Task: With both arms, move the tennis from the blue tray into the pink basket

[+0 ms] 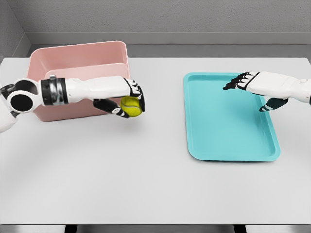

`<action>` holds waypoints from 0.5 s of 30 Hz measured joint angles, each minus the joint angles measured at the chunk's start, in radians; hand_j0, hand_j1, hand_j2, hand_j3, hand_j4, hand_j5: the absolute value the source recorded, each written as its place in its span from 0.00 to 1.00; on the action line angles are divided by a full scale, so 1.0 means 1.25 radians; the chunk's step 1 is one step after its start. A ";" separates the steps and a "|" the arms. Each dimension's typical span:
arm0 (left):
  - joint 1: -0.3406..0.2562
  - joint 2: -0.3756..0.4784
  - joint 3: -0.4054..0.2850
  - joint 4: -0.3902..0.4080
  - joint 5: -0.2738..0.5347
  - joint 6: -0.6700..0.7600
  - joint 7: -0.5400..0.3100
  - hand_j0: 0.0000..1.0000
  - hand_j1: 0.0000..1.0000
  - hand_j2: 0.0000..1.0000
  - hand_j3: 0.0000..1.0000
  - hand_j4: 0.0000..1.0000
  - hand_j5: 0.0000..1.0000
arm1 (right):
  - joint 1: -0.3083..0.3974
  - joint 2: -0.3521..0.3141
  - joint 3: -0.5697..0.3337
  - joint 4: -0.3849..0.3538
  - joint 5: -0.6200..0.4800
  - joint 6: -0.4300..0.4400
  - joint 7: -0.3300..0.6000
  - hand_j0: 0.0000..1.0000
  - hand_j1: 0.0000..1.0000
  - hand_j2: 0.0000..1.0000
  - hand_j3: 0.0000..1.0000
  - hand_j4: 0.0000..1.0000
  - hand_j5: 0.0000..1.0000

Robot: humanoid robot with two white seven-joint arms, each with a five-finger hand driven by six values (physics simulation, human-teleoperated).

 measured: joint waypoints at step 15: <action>-0.005 0.021 0.026 -0.014 0.007 0.000 0.000 0.52 0.52 0.52 0.52 0.52 0.52 | -0.001 0.006 0.000 0.007 0.000 0.000 0.000 1.00 1.00 1.00 1.00 1.00 1.00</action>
